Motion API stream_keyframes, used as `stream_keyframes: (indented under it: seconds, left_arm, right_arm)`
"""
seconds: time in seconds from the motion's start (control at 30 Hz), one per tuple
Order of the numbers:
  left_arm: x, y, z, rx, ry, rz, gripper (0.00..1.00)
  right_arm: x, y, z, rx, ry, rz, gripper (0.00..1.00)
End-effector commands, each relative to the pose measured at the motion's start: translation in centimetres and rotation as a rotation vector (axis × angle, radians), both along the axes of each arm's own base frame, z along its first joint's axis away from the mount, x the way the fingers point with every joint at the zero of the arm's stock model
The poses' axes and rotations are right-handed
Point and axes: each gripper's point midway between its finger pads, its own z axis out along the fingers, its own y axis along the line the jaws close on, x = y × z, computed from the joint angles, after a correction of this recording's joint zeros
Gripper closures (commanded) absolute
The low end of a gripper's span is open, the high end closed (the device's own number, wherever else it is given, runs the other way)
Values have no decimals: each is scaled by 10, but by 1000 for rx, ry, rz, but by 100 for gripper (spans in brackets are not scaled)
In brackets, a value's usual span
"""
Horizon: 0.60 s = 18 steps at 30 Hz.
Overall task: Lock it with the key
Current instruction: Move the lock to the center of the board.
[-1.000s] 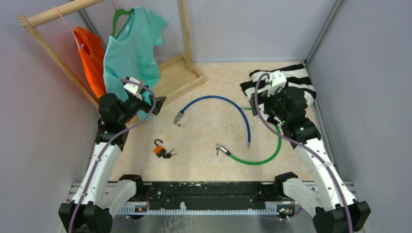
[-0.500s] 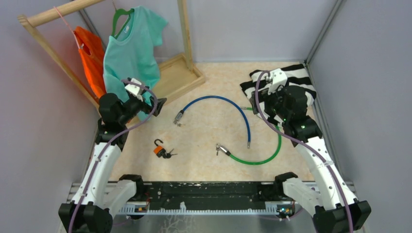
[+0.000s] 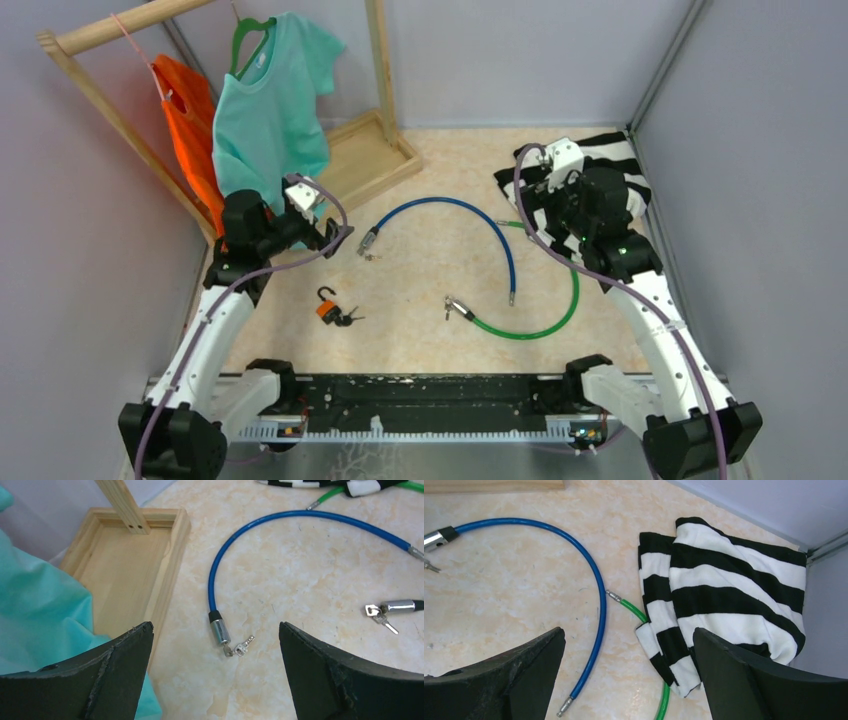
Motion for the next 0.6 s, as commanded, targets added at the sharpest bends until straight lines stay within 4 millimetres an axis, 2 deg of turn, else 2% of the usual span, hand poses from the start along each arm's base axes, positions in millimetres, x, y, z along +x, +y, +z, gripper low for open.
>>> stream_keyframes:
  seconds: [0.0,0.13,0.27,0.43,0.57]
  left_arm:
    - [-3,-7,-39,128,80,-44,1]
    - [2,-13,-62,204,121,-66,1]
    - [-3,-15,-87,293,182,-106,1]
    - [-37,-5,-134,500,292,-238,1]
    - [-65,14,-158,648,349,-332,1]
  right_arm:
    - [3,-4,1,-71,-32,23,1]
    - [0,5,-26,-79,3,80,1]
    - [-7,18,-48,-54,55,138,1]
    - [-12,24,-69,-34,93,166,1]
    - [-15,24,-85,-36,117,171,1]
